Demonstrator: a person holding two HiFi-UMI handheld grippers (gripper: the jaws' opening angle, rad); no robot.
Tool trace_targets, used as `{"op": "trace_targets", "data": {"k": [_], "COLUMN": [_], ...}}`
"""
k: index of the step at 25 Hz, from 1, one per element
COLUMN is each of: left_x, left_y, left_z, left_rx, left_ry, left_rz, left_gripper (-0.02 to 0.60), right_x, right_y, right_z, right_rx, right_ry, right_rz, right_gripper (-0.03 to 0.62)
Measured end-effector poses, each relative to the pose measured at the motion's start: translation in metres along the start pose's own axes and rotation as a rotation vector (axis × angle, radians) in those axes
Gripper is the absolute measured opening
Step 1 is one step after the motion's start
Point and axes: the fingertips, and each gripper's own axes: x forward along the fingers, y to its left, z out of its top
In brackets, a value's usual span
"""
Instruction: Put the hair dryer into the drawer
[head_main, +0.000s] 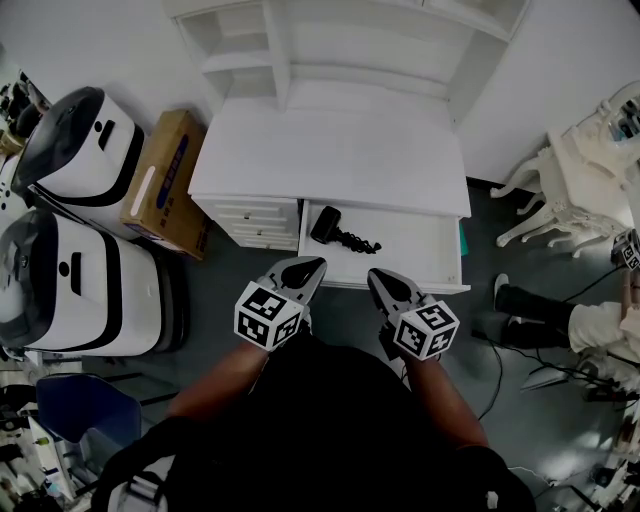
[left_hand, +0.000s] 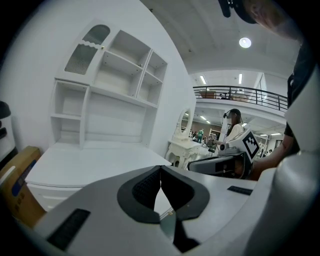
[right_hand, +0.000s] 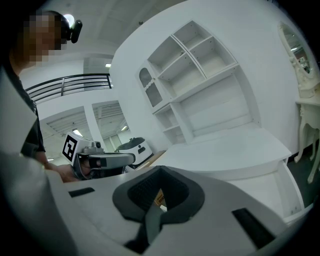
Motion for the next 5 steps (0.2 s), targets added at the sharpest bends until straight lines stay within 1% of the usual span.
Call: {"op": "trace_targets", "data": {"k": [5], "left_x": [-0.0022], "left_y": [0.0057], "left_z": [0.0031], "left_rx": [0.001], "left_ry": [-0.009], "left_rz": [0.010], "left_gripper": [0.009], "right_x": [0.0036], "right_y": [0.0015], "right_z": [0.0024], "right_rx": [-0.004], "right_ry": [-0.003], "right_rz": [0.004], "right_gripper": [0.025]}}
